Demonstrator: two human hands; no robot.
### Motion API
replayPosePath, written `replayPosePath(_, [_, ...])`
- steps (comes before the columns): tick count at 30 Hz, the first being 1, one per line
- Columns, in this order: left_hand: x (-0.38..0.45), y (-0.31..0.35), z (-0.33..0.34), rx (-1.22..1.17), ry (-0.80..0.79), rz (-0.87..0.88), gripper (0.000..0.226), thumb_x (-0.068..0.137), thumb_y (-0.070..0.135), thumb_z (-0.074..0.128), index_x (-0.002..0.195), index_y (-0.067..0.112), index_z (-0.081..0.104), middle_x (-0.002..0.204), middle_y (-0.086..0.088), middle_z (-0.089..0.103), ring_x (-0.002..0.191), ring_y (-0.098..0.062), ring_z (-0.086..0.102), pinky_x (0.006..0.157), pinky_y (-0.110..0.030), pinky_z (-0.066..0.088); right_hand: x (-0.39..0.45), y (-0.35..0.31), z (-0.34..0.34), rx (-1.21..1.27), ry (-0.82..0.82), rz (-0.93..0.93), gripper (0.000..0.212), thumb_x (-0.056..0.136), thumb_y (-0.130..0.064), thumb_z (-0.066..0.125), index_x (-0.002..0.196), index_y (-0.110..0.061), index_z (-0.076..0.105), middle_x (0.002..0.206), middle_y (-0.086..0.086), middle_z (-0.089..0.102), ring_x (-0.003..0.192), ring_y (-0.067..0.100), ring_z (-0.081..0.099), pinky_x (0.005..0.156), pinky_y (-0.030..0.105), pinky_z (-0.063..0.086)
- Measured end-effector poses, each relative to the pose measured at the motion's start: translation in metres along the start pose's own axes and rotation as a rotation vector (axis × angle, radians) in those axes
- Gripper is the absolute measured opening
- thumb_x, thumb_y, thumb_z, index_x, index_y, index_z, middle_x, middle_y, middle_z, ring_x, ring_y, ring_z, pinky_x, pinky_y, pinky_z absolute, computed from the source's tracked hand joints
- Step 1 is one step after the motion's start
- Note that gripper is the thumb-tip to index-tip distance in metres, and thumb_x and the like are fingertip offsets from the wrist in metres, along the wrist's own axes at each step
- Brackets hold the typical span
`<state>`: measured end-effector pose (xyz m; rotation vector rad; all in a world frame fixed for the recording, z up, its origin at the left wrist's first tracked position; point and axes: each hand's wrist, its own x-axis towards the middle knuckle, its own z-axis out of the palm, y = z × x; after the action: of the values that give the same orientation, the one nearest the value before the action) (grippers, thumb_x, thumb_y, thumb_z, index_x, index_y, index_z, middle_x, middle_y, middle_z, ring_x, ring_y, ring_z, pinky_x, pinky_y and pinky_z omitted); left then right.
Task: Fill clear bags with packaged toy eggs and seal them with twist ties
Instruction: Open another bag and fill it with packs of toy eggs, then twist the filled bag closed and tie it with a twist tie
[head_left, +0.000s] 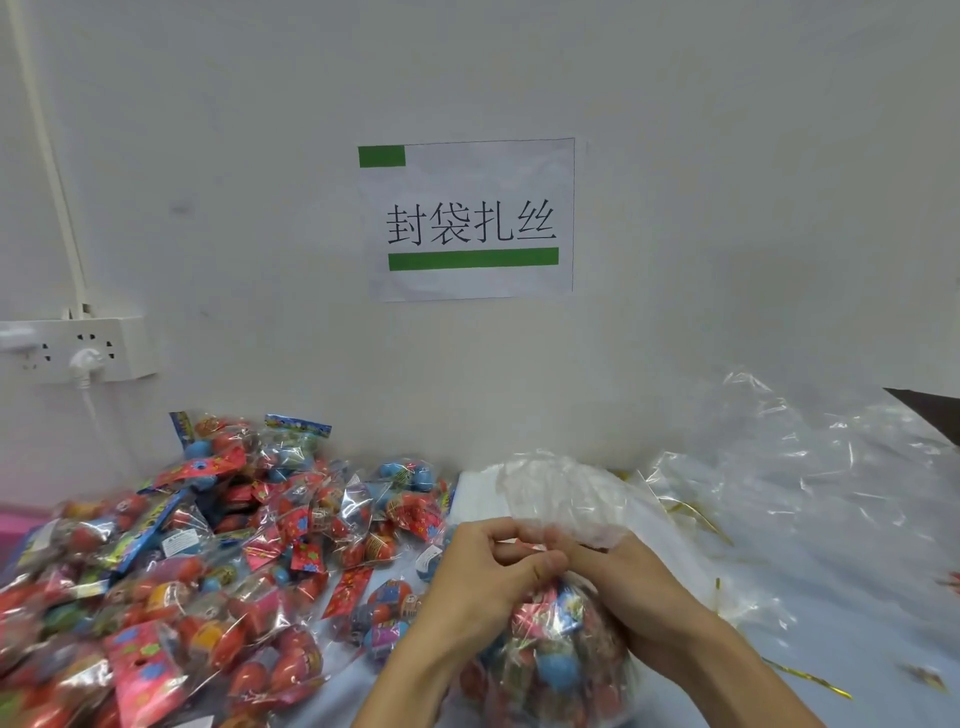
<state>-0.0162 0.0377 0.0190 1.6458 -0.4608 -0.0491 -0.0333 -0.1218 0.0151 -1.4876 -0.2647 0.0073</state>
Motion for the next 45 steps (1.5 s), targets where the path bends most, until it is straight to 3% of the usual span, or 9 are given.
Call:
replayPosePath(7, [0.001,-0.003,-0.003,0.035,0.096,-0.05,0.011,0.084,0.009,0.077,0.095,0.009,0.076,0.081,-0.015,0.077,0.079,-0.025,0.074,0.078,-0.035,0.06,-0.005,-0.018,-0.025,-0.029,-0.202,0.176,0.036,0.094,-0.033,0.067,0.119,-0.008,0.073,0.13,0.014,0.067,0.125,0.03,0.062,0.108,0.045,0.044])
replayPosePath(14, [0.004,-0.007,-0.006,-0.036,0.186,-0.079,0.009,0.083,0.01,0.076,0.087,0.019,0.075,0.079,-0.003,0.078,0.078,-0.02,0.075,0.075,-0.029,0.061,-0.024,-0.044,-0.088,-0.778,0.319,0.327,0.013,0.092,-0.019,0.067,0.093,-0.011,0.077,0.091,0.008,0.077,0.075,0.018,0.073,0.071,0.029,0.052])
replayPosePath(18, [0.003,-0.008,-0.004,-0.023,0.168,-0.08,0.01,0.083,0.012,0.077,0.089,0.019,0.075,0.081,0.0,0.078,0.079,-0.014,0.075,0.076,-0.025,0.058,-0.035,-0.045,-0.112,-1.179,0.316,0.583,0.012,0.085,-0.014,0.063,0.081,-0.014,0.074,0.076,0.001,0.072,0.068,0.015,0.063,0.054,0.018,0.046])
replayPosePath(23, [0.003,-0.007,-0.004,-0.016,0.17,-0.087,0.011,0.084,0.011,0.077,0.093,0.016,0.074,0.081,-0.002,0.078,0.079,-0.015,0.075,0.079,-0.029,0.059,-0.039,-0.033,-0.116,-1.216,0.223,0.778,0.017,0.077,-0.017,0.081,0.093,-0.018,0.076,0.081,-0.004,0.071,0.073,0.014,0.067,0.053,0.015,0.044])
replayPosePath(29, [0.001,-0.005,-0.004,-0.018,0.151,-0.097,0.01,0.084,0.012,0.076,0.094,0.014,0.075,0.081,-0.003,0.078,0.08,-0.016,0.075,0.084,-0.033,0.058,-0.031,-0.021,-0.106,-1.328,0.205,0.82,0.03,0.079,-0.019,0.067,0.106,-0.01,0.075,0.096,0.002,0.074,0.079,0.016,0.061,0.064,0.018,0.046])
replayPosePath(32, [0.001,-0.005,-0.003,-0.002,0.15,-0.096,0.011,0.085,0.013,0.076,0.096,0.014,0.075,0.082,-0.001,0.078,0.081,-0.014,0.075,0.088,-0.036,0.058,-0.031,-0.024,-0.102,-1.389,0.192,0.802,0.008,0.086,-0.021,0.059,0.087,-0.015,0.064,0.085,-0.002,0.063,0.078,0.017,0.056,0.057,0.017,0.042])
replayPosePath(35, [0.002,-0.004,-0.003,0.013,0.153,-0.106,0.013,0.085,0.014,0.076,0.098,0.015,0.075,0.084,0.002,0.078,0.082,-0.011,0.075,0.089,-0.035,0.058,-0.029,-0.026,-0.1,-1.385,0.169,0.789,0.024,0.09,-0.016,0.054,0.07,-0.02,0.042,0.072,-0.005,0.048,0.06,0.011,0.047,0.044,0.012,0.036])
replayPosePath(40, [0.002,-0.004,-0.002,0.011,0.158,-0.104,0.015,0.084,0.014,0.077,0.099,0.013,0.075,0.085,0.001,0.078,0.083,-0.012,0.075,0.087,-0.033,0.058,-0.03,-0.034,-0.099,-1.251,0.132,0.743,0.013,0.084,-0.006,0.055,0.076,-0.018,0.056,0.072,0.002,0.063,0.062,0.018,0.056,0.06,0.018,0.045])
replayPosePath(45, [0.002,-0.003,-0.001,0.019,0.147,-0.094,0.013,0.085,0.012,0.075,0.098,0.012,0.075,0.084,0.0,0.078,0.082,-0.013,0.075,0.087,-0.033,0.058,-0.034,-0.047,-0.104,-1.142,0.203,0.61,0.004,0.088,-0.011,0.068,0.085,-0.008,0.068,0.071,0.0,0.067,0.058,0.008,0.063,0.054,0.015,0.045])
